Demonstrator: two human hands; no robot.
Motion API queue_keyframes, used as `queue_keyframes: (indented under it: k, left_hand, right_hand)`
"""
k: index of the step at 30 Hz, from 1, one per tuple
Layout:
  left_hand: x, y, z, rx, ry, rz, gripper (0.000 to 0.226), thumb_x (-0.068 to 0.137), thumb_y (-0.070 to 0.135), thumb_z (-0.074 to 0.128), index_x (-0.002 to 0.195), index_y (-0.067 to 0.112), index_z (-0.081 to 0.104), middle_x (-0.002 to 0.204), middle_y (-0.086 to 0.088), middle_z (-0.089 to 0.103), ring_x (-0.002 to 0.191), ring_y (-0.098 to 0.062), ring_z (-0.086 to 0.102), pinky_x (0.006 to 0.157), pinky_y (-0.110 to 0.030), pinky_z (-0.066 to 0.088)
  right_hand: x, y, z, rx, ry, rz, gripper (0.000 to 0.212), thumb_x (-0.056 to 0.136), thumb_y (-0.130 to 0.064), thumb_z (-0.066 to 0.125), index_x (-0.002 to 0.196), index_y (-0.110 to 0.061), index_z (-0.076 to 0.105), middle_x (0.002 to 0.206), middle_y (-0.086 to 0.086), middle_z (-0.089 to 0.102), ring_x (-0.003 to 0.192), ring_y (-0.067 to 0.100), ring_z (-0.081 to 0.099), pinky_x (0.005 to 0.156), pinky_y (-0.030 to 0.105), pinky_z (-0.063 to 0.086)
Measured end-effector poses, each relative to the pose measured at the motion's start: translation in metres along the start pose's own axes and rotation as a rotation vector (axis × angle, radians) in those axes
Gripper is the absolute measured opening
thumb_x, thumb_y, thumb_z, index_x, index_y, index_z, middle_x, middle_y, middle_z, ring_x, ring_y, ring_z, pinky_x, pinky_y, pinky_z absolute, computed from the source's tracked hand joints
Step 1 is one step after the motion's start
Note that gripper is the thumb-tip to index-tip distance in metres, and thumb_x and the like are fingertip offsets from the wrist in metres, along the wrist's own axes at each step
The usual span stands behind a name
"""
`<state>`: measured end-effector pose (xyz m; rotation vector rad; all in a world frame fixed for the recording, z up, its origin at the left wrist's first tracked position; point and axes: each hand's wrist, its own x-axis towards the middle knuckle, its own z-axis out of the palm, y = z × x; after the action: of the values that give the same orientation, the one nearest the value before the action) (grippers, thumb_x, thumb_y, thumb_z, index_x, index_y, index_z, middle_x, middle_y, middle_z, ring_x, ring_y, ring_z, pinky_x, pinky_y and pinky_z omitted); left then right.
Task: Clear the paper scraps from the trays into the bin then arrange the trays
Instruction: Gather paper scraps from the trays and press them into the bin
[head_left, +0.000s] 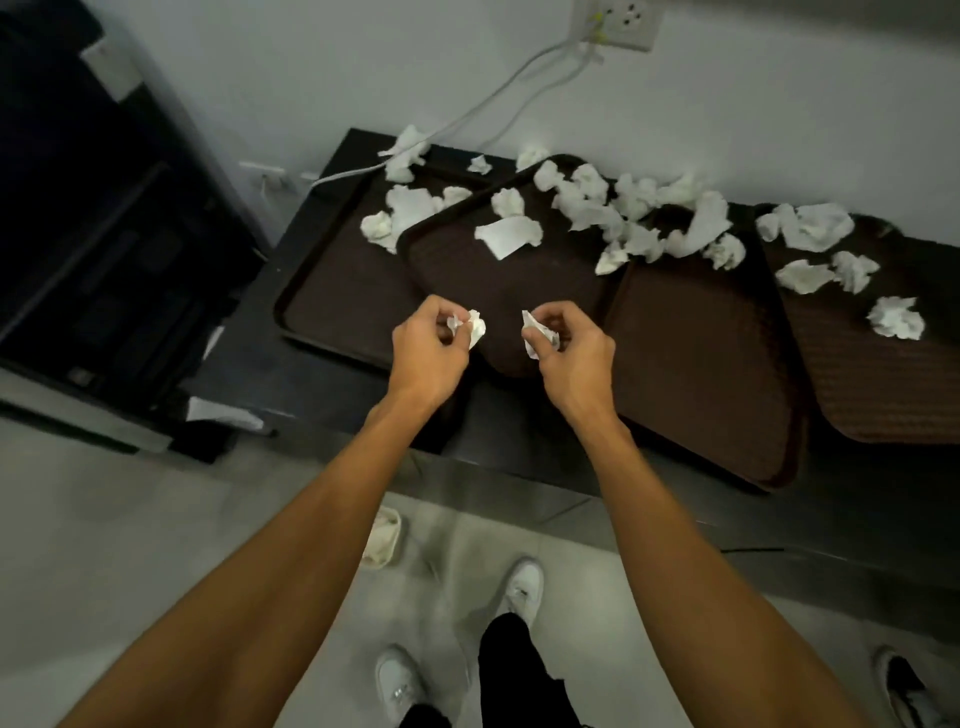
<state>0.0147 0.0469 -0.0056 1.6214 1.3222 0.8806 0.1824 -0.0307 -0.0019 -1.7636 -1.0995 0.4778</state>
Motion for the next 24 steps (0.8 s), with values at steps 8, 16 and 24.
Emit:
queue_keyframes:
  k: [8, 16, 24]
  left_hand:
    - [-0.06, -0.064, -0.126, 0.016, 0.119, -0.067, 0.015, 0.093, 0.018, 0.07, 0.105, 0.027, 0.068, 0.094, 0.016, 0.065, 0.083, -0.005, 0.069, 0.073, -0.039, 0.064]
    - [-0.105, -0.13, -0.196, 0.046, 0.251, -0.21, 0.012, 0.092, 0.019, 0.072, 0.099, 0.028, 0.071, 0.085, 0.013, 0.068, 0.075, -0.003, 0.067, 0.072, -0.022, 0.06]
    - [-0.128, -0.192, -0.214, 0.045, 0.329, -0.42, 0.023, 0.091, 0.018, 0.076, 0.111, 0.022, 0.067, 0.101, 0.009, 0.068, 0.076, 0.007, 0.061, 0.06, 0.003, 0.041]
  right_hand:
    - [-0.072, -0.05, 0.105, 0.027, -0.155, -0.054, 0.007, 0.093, -0.023, 0.075, 0.1, -0.023, 0.074, 0.09, -0.015, 0.071, 0.089, -0.001, 0.068, 0.079, 0.016, 0.054]
    - [-0.125, -0.077, 0.184, 0.042, -0.318, -0.052, 0.01, 0.095, -0.03, 0.073, 0.101, -0.023, 0.075, 0.087, -0.014, 0.072, 0.082, 0.001, 0.068, 0.071, 0.011, 0.049]
    - [-0.154, -0.057, 0.251, 0.008, -0.536, 0.014, 0.011, 0.095, -0.023, 0.074, 0.105, -0.022, 0.076, 0.09, -0.012, 0.073, 0.082, 0.0, 0.069, 0.069, 0.012, 0.053]
